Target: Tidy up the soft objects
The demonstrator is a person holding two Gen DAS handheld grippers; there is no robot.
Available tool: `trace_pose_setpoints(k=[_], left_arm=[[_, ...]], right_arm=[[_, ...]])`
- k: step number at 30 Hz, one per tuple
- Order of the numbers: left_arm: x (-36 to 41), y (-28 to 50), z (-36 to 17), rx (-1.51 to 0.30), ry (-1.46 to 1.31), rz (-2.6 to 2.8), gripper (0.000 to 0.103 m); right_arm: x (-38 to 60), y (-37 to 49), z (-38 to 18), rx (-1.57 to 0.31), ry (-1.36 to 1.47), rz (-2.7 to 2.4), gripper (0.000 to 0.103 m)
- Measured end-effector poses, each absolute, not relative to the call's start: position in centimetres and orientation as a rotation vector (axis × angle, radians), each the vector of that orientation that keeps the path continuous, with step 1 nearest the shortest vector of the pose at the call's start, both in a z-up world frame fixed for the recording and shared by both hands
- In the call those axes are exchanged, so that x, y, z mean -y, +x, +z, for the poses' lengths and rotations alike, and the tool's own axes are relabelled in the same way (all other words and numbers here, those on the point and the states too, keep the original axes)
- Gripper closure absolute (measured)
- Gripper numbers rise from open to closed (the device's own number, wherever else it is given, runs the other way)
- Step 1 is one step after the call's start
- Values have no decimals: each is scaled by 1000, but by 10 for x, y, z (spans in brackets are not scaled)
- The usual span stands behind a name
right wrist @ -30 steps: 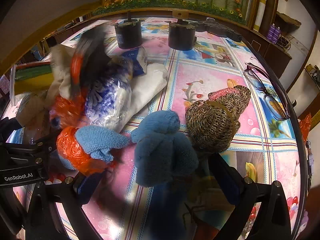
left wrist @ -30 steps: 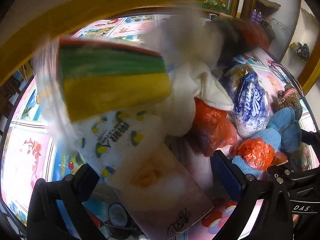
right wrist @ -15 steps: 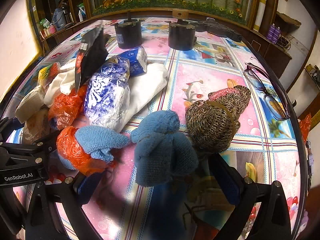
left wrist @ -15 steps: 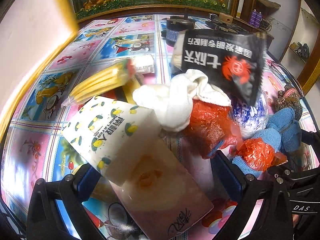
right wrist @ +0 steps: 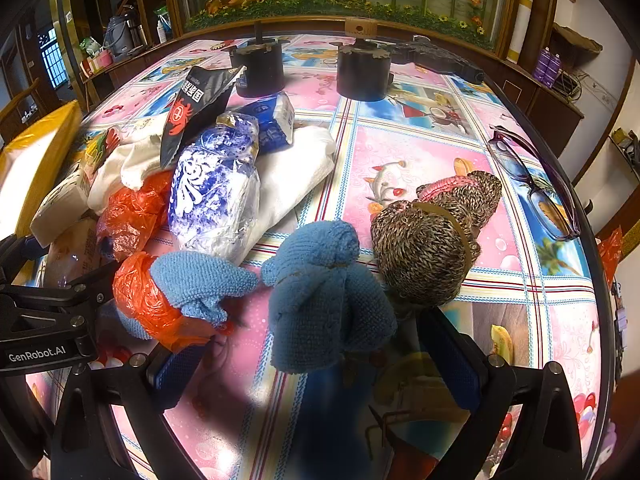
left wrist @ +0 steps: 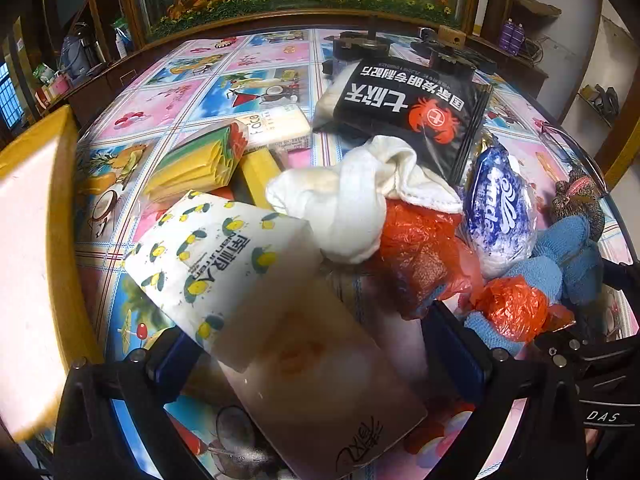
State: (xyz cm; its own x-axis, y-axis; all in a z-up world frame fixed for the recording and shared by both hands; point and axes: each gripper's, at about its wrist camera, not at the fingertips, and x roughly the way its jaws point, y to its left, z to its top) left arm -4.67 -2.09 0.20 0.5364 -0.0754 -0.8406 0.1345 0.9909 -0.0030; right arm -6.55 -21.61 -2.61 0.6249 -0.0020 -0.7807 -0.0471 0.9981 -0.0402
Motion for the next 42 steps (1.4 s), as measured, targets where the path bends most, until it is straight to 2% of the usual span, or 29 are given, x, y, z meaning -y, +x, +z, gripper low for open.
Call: trace_pose_setpoints(k=[31,33,36,38,40,42], left_arm=[[21,-47,2,-997,63,-124,0],[22,-46,2,-998,55,-107,0],[22,-49,3,-1016,70,-133,0],[21,-54,6,-1018,74,-148,0],[20,-68,13,-999,67,-214,0],[19,-87,19,-973,95,-256,0]], right_arm=[[235,-78,-21,-926,-118,113,1],[240,-88,-16,-902,-122,131,2],[248,-100,-8,-872,-107,170,11],[253,-104,-2,-856,-94,189,23],[258,-103,1,-851,-70,204,29],[262,-102,4,-837,-34,216,29]])
